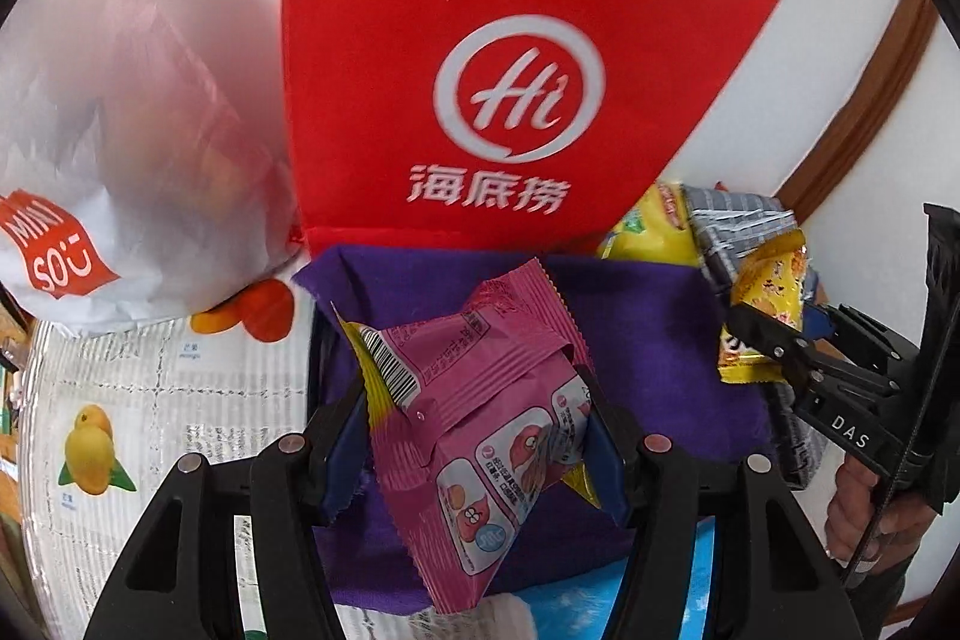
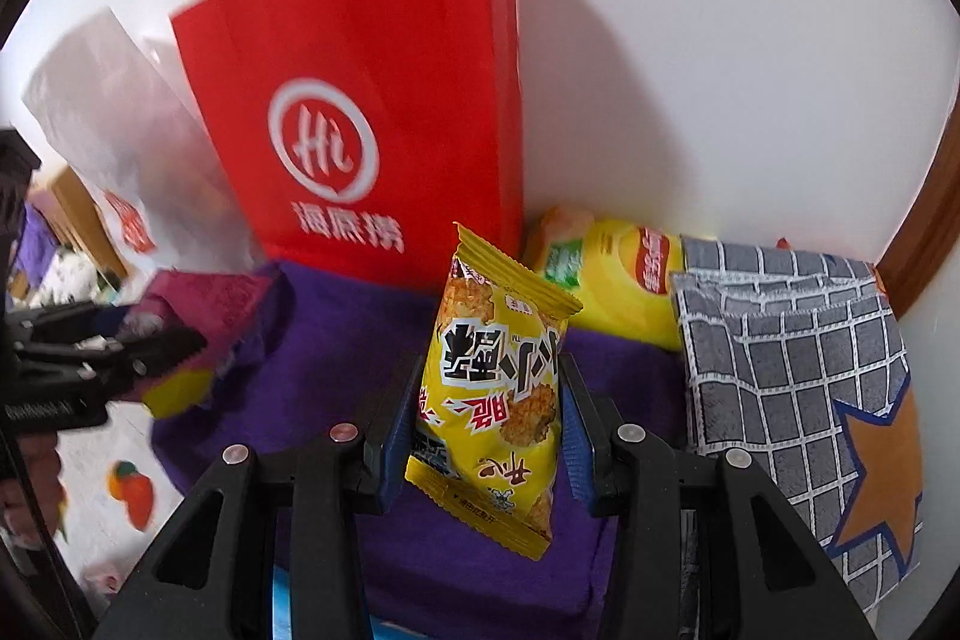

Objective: Organize snacks
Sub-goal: 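Carry the yellow bag and pink bag up onto the purple towel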

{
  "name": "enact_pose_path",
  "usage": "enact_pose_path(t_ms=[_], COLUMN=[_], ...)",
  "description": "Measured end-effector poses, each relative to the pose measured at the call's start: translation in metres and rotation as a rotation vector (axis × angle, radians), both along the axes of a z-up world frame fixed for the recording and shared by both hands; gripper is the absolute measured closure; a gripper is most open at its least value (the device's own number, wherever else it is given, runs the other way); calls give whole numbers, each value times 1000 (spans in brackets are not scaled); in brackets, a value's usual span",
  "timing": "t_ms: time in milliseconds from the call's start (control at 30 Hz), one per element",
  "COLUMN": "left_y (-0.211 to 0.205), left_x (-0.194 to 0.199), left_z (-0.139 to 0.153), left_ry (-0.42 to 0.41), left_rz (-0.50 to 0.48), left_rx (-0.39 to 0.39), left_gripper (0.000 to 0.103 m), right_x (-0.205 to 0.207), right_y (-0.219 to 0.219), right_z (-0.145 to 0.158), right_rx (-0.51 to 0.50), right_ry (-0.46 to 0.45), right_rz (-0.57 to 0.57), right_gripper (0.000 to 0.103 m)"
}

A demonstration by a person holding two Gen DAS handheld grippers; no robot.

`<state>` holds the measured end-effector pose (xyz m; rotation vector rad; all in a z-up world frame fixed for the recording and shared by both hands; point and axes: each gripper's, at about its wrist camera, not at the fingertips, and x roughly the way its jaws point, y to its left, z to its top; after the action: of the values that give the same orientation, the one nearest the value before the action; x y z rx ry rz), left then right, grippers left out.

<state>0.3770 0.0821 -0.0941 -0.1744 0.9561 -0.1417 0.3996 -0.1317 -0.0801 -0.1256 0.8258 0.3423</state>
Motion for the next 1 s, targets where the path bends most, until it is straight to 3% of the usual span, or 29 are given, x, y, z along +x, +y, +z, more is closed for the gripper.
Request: enact_pose_path(t_ms=[300, 1000], left_y=[19, 1], left_x=[7, 17], left_z=[-11, -35], left_ry=[32, 121], left_rz=[46, 19], left_rx=[-26, 11], left_gripper=[43, 43], right_x=[12, 21], right_y=[-8, 9], right_z=[-18, -52], right_rx=[-24, -97], right_ry=[44, 159], right_rz=[-10, 34], right_gripper=[60, 60])
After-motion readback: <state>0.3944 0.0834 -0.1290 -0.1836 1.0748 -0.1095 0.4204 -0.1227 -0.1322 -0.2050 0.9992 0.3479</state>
